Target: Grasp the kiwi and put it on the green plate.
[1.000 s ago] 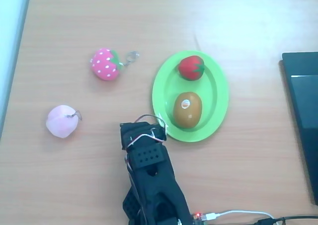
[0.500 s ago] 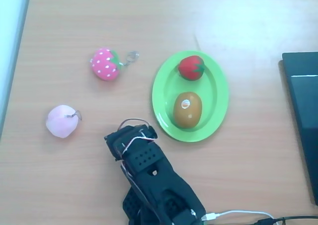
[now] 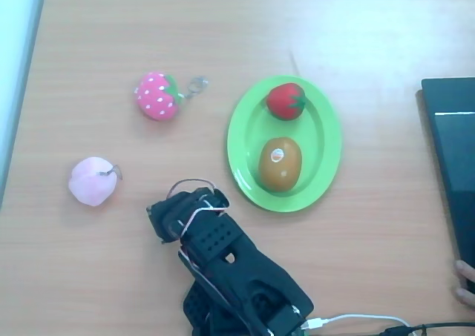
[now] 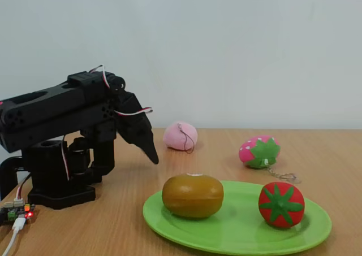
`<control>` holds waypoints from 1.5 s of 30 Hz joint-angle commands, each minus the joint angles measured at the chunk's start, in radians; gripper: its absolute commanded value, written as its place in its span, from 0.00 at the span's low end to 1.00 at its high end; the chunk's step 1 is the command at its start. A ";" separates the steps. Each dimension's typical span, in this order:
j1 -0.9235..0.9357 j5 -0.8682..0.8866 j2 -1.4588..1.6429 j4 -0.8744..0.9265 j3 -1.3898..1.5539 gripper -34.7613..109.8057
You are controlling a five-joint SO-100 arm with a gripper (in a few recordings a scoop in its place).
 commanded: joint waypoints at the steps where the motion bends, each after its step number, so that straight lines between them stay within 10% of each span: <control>1: -0.032 0.278 0.026 -0.092 0.067 0.18; 15: 0.241 1.046 -0.034 -0.540 0.069 0.18; 45: 0.341 1.264 -0.038 -0.552 0.069 0.18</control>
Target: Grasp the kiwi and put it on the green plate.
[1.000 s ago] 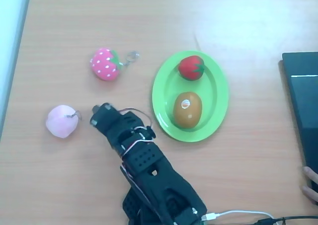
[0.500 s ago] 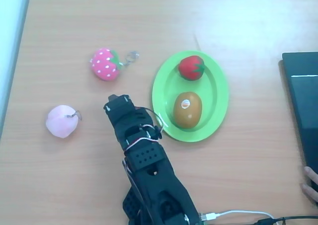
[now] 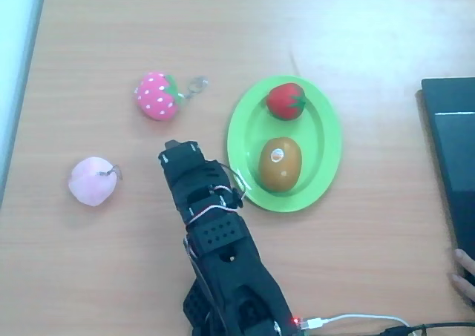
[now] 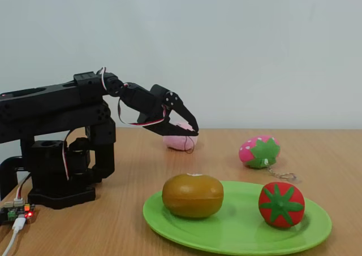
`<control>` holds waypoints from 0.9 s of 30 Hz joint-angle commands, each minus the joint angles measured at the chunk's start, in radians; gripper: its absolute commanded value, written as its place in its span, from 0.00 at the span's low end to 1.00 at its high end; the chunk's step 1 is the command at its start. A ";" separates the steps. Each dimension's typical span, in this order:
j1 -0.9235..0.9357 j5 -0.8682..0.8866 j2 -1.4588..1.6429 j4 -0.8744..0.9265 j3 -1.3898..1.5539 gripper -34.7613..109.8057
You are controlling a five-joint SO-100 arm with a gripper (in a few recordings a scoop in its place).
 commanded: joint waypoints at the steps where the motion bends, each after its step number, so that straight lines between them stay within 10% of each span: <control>1: 0.008 0.031 0.009 -0.011 0.069 0.18; 27: 0.044 0.101 0.008 -0.008 0.069 0.18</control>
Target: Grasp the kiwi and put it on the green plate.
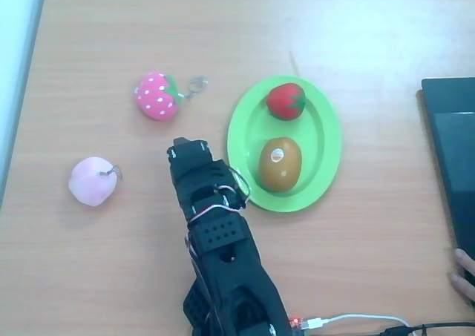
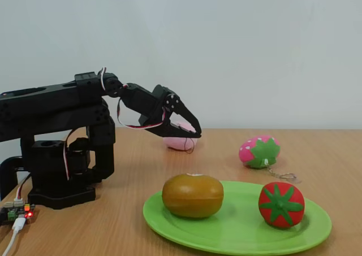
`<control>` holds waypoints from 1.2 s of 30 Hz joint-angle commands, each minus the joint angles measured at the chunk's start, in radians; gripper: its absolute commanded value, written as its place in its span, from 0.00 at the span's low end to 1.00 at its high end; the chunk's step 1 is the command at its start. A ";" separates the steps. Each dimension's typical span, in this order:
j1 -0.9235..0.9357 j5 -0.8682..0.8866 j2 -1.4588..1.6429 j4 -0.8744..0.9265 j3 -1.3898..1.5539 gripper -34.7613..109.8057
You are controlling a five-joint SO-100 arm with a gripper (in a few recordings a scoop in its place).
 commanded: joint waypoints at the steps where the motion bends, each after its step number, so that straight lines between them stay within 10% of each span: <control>1: -0.002 0.015 0.008 -0.008 0.069 0.18; 36: 0.034 -0.008 0.008 0.449 -0.063 0.18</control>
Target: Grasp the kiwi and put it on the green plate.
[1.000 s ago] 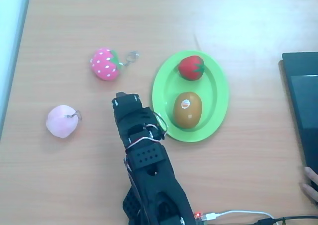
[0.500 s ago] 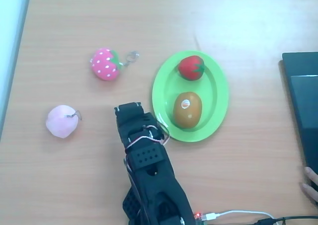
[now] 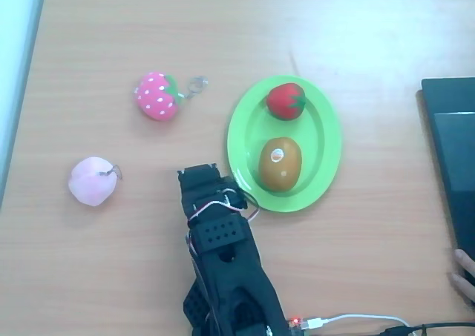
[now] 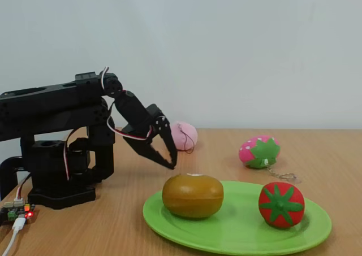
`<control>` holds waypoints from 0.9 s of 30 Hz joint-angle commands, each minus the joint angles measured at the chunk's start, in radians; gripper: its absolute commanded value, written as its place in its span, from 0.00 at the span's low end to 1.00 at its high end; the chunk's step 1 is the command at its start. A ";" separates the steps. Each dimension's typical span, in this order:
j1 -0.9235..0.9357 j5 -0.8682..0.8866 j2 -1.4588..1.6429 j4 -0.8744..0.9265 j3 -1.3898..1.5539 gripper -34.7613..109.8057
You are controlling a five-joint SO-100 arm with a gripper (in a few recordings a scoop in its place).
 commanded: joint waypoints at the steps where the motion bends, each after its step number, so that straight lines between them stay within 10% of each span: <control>1: 0.005 0.000 0.009 0.035 -0.005 0.18; 27: 0.046 -0.035 0.011 0.066 -0.012 0.18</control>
